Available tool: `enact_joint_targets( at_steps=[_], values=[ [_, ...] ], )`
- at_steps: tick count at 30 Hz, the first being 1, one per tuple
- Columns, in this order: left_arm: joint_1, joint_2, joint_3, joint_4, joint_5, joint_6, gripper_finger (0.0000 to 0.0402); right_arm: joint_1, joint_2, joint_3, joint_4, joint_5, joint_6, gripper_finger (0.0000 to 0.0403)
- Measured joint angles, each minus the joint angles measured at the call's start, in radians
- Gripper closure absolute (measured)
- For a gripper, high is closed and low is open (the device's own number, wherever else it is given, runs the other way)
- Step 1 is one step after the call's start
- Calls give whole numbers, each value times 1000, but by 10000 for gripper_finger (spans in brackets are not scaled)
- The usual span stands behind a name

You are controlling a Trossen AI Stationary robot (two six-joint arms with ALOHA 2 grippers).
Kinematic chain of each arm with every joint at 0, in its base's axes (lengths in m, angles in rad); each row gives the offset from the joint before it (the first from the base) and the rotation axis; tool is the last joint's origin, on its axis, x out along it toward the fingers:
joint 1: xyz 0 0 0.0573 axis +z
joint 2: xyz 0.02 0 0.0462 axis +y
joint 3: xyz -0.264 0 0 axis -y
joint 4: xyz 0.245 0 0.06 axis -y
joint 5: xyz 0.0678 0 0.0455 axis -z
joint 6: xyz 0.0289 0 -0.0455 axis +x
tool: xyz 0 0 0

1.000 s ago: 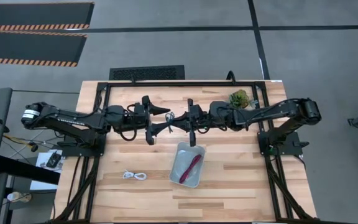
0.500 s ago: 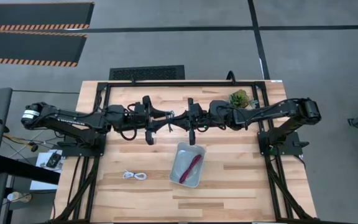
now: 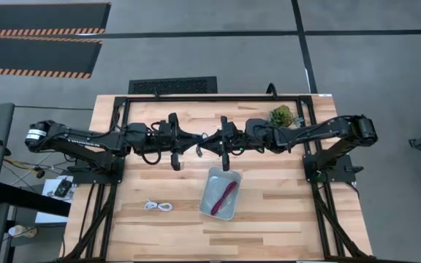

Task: Pick and place USB-C Cables
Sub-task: Put the blue charger cable into the gray bin

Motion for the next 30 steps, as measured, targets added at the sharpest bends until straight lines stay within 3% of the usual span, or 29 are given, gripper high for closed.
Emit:
enact_joint_targets(
  at_steps=[15, 24, 30],
  values=[
    [1, -2, 0, -9, -22, 10, 397, 3, -30, 1, -76, -5, -25, 219],
    [0, -2, -1, -131, -64, -34, 397, 3, -179, 1, -361, -3, -3, 185],
    [-32, -2, -1, -227, -96, -217, 397, 3, -315, 1, -618, 2, 79, 185]
  ],
)
